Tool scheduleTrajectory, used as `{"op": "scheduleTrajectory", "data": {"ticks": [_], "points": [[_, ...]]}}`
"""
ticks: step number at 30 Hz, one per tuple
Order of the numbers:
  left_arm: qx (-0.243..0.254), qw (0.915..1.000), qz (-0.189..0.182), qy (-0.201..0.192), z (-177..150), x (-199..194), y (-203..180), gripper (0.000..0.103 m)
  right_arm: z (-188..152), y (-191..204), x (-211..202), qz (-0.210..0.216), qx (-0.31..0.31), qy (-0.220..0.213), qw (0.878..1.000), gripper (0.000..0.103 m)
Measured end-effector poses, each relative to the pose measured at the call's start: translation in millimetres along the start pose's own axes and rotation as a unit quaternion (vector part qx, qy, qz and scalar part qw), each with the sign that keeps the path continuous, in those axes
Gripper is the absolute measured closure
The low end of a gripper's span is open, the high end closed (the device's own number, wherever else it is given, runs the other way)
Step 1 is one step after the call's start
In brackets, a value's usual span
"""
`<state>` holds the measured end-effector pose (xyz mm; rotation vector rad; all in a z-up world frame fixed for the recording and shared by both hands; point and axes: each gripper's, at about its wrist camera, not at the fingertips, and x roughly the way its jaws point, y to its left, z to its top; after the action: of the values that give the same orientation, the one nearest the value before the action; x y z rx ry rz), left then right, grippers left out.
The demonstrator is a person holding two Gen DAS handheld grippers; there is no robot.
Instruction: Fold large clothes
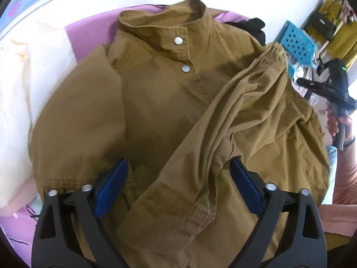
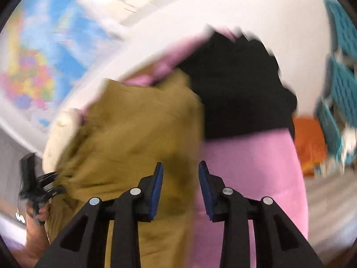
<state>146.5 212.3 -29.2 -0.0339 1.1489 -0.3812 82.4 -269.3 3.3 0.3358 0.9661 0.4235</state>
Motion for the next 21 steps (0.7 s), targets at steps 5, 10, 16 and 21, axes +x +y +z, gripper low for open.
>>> {"op": "scheduleTrajectory", "data": {"ticks": [5, 10, 16, 21], "points": [[-0.008, 0.9996, -0.025, -0.009, 7, -9, 11, 0.037, -5, 100, 5, 0.047, -0.160, 0.003, 0.986, 0.058], [-0.029, 0.9993, -0.014, -0.021, 22, -14, 20, 0.066, -27, 159, 82, 0.047, -0.253, 0.095, 0.962, 0.056], [-0.036, 0.9953, 0.043, -0.078, 8, -54, 23, 0.030, -37, 127, 128, 0.003, -0.225, 0.147, 0.963, 0.071], [0.045, 0.9892, 0.111, -0.084, -46, -76, -9, 0.015, -30, 123, 103, 0.003, -0.208, 0.141, 0.968, 0.060]]}}
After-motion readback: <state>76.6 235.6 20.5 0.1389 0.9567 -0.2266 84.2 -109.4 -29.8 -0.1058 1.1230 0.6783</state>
